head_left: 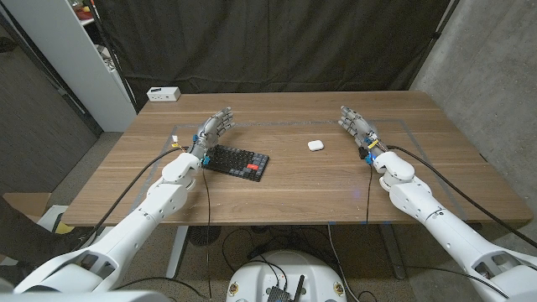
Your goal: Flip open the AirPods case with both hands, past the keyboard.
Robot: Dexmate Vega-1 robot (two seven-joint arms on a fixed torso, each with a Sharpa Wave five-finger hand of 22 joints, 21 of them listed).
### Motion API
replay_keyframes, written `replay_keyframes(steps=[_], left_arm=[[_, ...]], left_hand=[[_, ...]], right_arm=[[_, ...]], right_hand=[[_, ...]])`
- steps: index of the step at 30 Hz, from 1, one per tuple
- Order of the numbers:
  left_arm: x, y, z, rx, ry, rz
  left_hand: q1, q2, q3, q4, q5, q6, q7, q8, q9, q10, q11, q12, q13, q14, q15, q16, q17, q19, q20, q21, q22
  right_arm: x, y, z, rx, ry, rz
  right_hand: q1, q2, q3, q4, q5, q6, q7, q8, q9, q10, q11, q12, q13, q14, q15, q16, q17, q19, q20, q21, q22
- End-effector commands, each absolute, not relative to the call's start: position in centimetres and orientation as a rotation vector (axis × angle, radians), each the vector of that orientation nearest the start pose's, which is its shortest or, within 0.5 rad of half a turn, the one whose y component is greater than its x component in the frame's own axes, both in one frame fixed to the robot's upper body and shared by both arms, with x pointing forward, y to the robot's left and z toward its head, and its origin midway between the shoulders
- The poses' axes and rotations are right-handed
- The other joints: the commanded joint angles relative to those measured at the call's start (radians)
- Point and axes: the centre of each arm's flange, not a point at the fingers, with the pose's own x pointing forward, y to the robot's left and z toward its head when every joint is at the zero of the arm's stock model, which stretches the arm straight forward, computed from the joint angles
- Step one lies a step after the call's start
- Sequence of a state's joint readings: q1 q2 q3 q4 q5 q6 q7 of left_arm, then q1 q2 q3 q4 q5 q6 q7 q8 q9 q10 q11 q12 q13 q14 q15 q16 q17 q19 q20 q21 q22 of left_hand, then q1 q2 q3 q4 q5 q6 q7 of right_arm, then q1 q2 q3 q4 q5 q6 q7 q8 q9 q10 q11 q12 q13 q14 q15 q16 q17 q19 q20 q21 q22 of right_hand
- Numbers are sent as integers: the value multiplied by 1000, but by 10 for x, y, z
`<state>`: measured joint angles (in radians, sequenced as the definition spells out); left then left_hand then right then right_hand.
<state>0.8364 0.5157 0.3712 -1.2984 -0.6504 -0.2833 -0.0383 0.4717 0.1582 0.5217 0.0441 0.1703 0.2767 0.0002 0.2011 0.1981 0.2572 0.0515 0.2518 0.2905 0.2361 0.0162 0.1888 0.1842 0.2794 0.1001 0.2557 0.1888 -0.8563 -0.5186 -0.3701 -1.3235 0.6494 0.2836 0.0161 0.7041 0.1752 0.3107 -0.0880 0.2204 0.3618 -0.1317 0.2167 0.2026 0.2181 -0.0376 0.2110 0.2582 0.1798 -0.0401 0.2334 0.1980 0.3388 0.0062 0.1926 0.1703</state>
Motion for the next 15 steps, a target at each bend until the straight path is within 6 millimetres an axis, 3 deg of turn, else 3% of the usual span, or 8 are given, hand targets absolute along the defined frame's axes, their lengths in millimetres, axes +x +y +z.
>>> replay_keyframes(steps=[1,6,15], left_arm=[[651,295,-28,-19,-589,-212],[652,296,-29,-15,-587,-218],[652,296,-23,11,-602,-232]], left_hand=[[9,2,8,0,6,13,0,5,3,9,-4,4,4,7,1,5,2,2,1,3,3],[7,2,9,-1,6,16,-1,6,3,10,-9,4,4,6,-1,4,1,-6,5,-1,3],[6,1,11,-3,6,24,1,8,3,12,-11,4,4,5,-3,4,1,-9,6,-3,3]], right_arm=[[640,-289,-29,-122,-557,208],[629,-291,-23,-263,-519,188],[619,-278,-22,-452,-458,146]], right_hand=[[12,-14,4,-13,0,8,10,0,4,-2,5,-1,3,-13,-72,-6,0,-2,14,1,4],[12,-32,-3,-30,-9,-17,5,-14,4,-58,-2,-18,-2,-71,-59,-30,-1,-46,43,-10,5],[29,-51,-3,-54,-15,-28,-16,-17,4,-86,-5,-17,1,-110,-49,-43,-5,-80,61,-12,5]])
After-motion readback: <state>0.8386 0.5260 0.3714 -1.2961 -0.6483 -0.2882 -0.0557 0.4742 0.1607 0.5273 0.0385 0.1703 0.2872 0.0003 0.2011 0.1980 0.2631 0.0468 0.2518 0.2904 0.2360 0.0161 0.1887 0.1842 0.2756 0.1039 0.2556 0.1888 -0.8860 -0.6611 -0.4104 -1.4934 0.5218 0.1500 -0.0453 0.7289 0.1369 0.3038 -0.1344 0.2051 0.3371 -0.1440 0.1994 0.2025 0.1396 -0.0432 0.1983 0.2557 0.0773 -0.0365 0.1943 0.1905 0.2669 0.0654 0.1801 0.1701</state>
